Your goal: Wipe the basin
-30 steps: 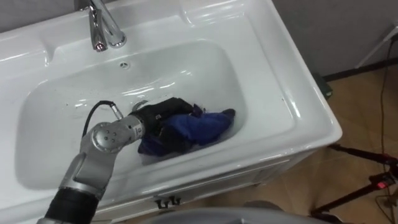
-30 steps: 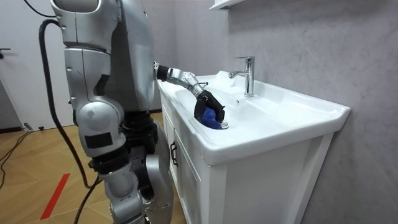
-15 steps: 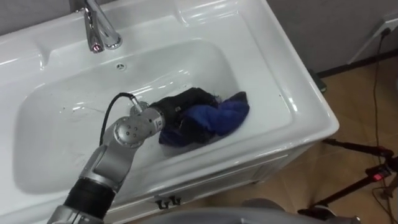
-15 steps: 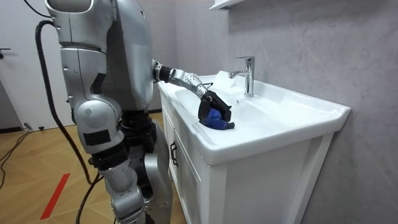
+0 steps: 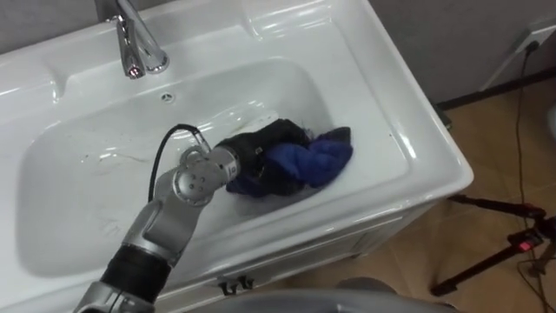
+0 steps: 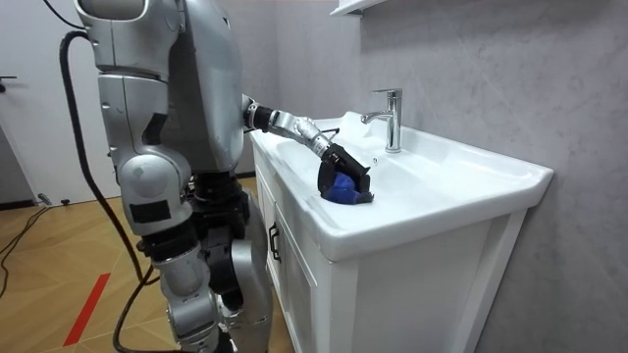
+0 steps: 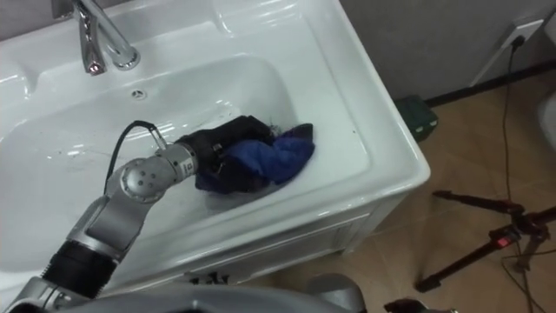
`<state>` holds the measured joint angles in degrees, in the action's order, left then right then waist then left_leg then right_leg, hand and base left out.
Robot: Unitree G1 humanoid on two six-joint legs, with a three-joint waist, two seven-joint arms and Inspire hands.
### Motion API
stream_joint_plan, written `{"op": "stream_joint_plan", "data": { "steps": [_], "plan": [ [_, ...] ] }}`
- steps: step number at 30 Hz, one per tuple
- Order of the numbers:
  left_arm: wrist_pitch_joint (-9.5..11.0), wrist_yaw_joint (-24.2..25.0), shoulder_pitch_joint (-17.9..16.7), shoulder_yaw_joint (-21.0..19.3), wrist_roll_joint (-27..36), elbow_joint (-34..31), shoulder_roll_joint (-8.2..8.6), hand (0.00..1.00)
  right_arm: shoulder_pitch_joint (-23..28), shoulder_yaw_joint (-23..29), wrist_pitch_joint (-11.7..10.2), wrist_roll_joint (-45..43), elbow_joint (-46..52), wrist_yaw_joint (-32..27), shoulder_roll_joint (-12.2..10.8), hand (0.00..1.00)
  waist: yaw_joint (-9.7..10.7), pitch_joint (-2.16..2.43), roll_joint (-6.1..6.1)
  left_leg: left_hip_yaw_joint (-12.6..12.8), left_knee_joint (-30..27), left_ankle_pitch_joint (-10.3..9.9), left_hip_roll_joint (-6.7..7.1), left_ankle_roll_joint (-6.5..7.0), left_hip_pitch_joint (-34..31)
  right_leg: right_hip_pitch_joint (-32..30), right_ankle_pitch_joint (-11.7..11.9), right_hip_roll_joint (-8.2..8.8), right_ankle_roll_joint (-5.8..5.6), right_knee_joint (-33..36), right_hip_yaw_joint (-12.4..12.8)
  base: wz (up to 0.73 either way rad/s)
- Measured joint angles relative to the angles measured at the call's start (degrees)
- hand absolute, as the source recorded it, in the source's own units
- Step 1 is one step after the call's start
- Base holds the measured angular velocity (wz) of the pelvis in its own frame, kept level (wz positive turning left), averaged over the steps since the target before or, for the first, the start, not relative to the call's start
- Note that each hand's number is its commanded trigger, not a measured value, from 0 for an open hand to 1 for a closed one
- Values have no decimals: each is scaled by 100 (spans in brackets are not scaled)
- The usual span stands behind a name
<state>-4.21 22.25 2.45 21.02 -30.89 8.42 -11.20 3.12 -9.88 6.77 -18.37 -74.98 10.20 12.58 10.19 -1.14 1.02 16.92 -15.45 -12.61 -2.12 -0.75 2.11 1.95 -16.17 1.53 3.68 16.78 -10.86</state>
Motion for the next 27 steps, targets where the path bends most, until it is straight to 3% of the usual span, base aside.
{"op": "stream_joint_plan", "data": {
  "steps": [10, 17, 20, 23, 25, 27],
  "plan": [
    [109, -656, -40, -480, -598, 1085, -12, 100, 47, 399, 210, -19, 144, 46, 11, 0, -151, 0, -36, 22, 18, 0, 9, 0, 89, 37, 2, -18, 4, 24, 59, -5],
    [108, -1086, -152, -680, -1272, 1232, -13, 100, 133, 749, 408, -243, 232, 73, 5, 0, -232, 10, -33, 15, 22, 1, 36, 2, 108, 2, -12, -14, 17, 101, 91, -2],
    [101, -1363, -256, -879, -1693, 1423, -89, 100, 144, 919, 467, -416, 257, 143, 49, 0, -237, 40, -12, 18, 16, 0, 29, 2, 130, 17, -9, -33, 24, 96, 122, -7],
    [27, -1687, -268, -1098, -1974, 1757, -231, 100, 148, 954, 541, -448, 332, 186, 67, 0, -253, 100, -4, 11, 17, 0, -5, 2, 121, 33, 12, -69, 58, 67, 66, 3],
    [-133, -1960, -337, -1129, -2244, 1976, -396, 100, 155, 988, 585, -448, 338, 185, 73, 0, -250, 161, -2, -7, 19, 0, -33, 2, 149, 134, 42, -103, 88, -41, -1, 14],
    [-269, -2203, -428, -1164, -2564, 2103, -537, 100, 146, 1114, 584, -459, 373, 183, 76, 0, -252, 183, -3, -61, 18, 9, -41, -11, 155, 170, 53, -118, 108, -82, -14, 8]
  ]
}}
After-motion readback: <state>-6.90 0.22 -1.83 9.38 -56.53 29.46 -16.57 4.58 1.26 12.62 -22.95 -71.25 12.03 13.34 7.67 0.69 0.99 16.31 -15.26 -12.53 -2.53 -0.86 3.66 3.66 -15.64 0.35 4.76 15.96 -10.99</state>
